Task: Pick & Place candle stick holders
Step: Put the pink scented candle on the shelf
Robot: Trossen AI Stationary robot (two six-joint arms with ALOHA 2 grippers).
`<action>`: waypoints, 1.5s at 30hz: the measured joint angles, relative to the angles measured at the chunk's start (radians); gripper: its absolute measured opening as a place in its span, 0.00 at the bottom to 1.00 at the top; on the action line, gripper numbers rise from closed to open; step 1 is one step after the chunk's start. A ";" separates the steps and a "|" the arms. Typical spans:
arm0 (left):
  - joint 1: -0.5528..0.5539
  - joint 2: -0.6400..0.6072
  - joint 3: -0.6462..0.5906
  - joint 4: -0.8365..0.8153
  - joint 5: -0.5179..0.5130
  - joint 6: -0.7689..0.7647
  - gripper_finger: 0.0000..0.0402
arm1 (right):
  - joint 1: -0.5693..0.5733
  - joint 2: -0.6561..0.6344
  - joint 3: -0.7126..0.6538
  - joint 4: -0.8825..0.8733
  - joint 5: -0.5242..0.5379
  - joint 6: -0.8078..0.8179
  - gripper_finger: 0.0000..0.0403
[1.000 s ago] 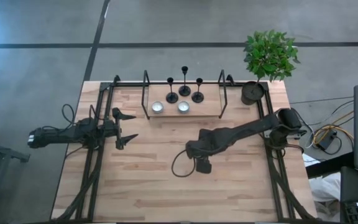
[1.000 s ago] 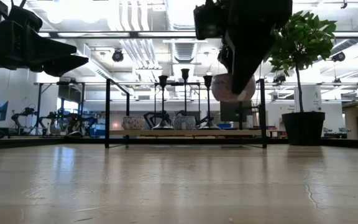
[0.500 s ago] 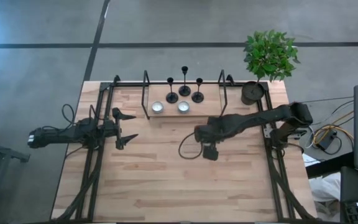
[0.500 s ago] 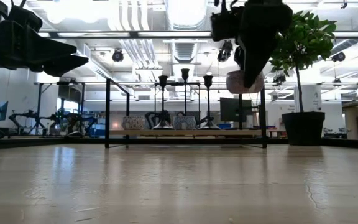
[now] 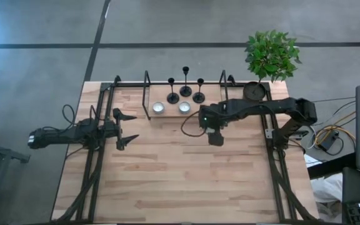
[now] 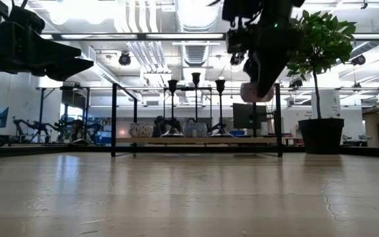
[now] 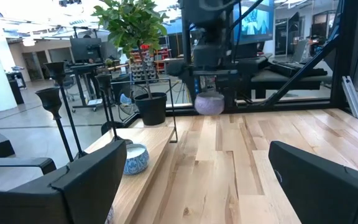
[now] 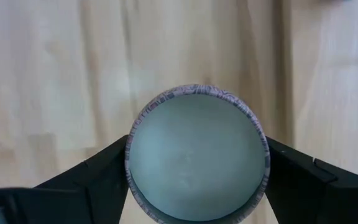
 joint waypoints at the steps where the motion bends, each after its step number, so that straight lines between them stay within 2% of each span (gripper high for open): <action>1: 0.000 0.000 0.000 0.000 0.000 0.000 0.99 | -0.016 0.010 0.004 0.001 0.000 -0.012 0.73; 8: 0.000 0.000 0.000 0.000 0.000 0.000 0.99 | -0.104 0.029 0.009 0.053 -0.020 -0.008 0.73; 15: 0.000 0.000 0.000 0.000 0.000 0.000 0.99 | -0.159 0.029 0.009 0.040 -0.024 -0.100 0.73; 26: 0.000 0.000 0.000 0.000 0.000 0.000 0.99 | -0.220 0.056 0.009 0.033 -0.024 -0.236 0.73; 45: 0.000 0.000 0.000 0.000 0.000 0.000 0.99 | -0.290 0.063 0.009 0.035 -0.075 -0.340 0.73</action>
